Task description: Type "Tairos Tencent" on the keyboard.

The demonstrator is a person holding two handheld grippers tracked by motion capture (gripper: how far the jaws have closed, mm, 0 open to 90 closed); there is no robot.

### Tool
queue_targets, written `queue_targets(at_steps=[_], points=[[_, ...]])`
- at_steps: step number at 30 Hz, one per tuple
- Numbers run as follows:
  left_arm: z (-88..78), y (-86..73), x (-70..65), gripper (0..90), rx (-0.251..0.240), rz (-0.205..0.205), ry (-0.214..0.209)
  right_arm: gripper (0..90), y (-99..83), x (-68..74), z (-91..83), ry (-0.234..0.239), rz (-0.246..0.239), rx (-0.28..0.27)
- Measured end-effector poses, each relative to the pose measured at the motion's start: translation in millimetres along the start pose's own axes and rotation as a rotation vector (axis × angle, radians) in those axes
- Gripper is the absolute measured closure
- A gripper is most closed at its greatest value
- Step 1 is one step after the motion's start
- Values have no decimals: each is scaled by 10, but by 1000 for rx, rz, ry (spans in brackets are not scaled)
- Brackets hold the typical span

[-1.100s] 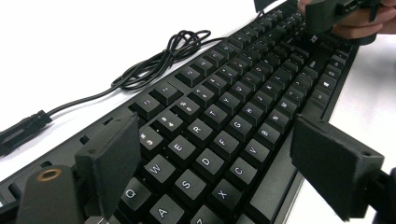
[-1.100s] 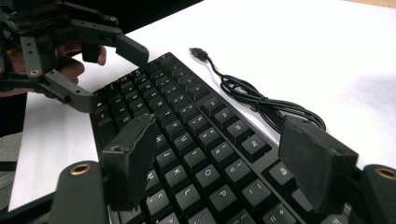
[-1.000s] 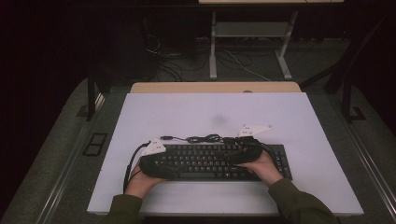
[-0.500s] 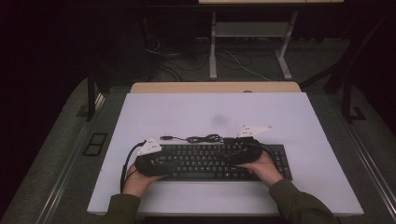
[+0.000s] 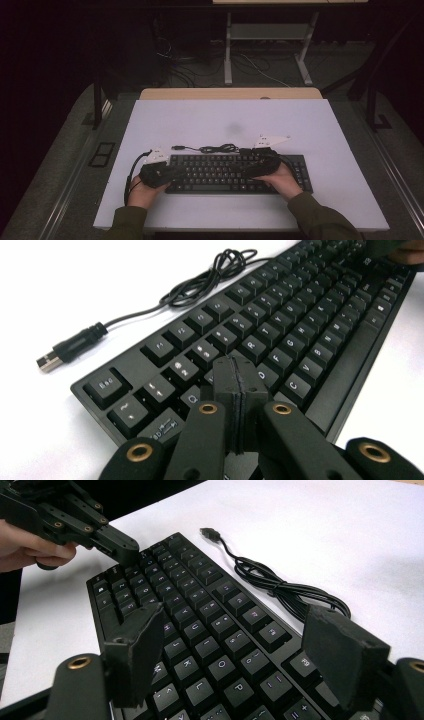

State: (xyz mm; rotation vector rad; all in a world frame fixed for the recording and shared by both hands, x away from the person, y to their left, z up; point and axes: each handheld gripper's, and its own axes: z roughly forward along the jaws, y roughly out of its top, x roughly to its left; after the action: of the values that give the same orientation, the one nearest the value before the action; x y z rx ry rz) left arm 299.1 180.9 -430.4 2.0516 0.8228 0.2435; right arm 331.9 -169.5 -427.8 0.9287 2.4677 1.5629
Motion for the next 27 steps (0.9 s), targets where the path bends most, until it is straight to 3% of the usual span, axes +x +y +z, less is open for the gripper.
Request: queue_targets(at_steps=[13, 27], points=[[37, -32, 20, 888, 41, -21, -4, 246, 2, -4, -10, -5, 1, 1], [69, -43, 10, 888, 67, -9, -5, 246, 6, -6, -16, -11, -1, -3]])
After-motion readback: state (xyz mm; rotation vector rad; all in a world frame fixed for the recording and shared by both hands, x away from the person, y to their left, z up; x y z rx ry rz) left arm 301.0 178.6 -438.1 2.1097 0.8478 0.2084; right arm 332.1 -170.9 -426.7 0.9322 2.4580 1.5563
